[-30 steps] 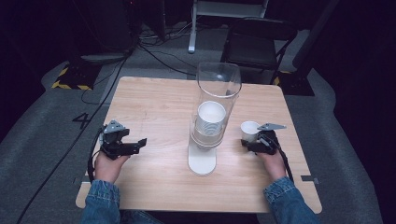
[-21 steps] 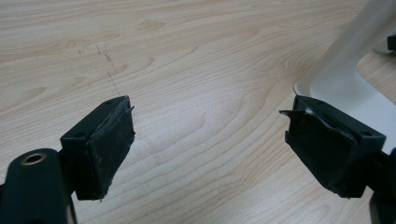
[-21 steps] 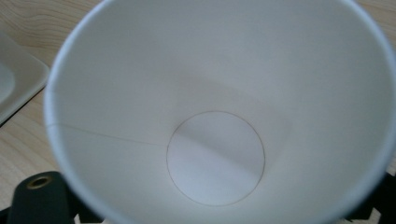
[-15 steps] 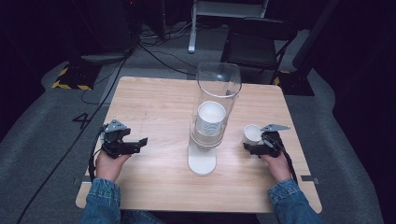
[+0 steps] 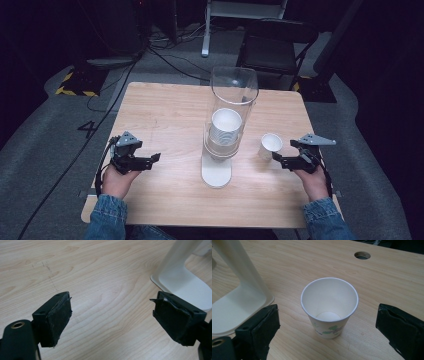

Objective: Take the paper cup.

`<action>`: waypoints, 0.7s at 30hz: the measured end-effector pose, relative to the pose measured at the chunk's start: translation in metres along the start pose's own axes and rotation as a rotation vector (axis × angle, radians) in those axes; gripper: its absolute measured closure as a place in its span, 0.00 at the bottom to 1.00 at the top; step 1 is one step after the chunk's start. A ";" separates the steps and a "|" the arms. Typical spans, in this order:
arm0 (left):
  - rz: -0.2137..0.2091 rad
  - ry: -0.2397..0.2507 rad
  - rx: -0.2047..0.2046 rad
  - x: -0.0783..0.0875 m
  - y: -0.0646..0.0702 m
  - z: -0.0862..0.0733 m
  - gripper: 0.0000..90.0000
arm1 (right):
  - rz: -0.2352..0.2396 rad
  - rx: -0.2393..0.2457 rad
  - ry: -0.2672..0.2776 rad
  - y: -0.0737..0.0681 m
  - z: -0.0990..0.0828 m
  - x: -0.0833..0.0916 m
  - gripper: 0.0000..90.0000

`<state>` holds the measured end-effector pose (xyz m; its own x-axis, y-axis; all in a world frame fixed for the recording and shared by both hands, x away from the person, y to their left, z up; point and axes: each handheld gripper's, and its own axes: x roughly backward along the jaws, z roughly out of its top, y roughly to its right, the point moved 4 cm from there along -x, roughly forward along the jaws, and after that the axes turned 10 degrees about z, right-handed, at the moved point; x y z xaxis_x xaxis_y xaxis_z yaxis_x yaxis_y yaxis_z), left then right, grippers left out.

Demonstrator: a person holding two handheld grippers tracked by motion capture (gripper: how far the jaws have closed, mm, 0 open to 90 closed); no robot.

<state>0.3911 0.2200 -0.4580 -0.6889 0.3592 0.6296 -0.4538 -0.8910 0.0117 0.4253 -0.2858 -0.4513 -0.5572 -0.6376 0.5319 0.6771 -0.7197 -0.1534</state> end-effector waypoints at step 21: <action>-0.015 0.033 -0.077 0.031 0.024 -0.030 0.17 | -0.014 0.066 0.057 0.003 -0.026 0.055 0.06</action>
<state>0.3420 0.2181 -0.4619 -0.6996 0.3827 0.6034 -0.5058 -0.8617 -0.0399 0.3846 -0.3300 -0.4444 -0.5924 -0.6434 0.4850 0.6979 -0.7105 -0.0900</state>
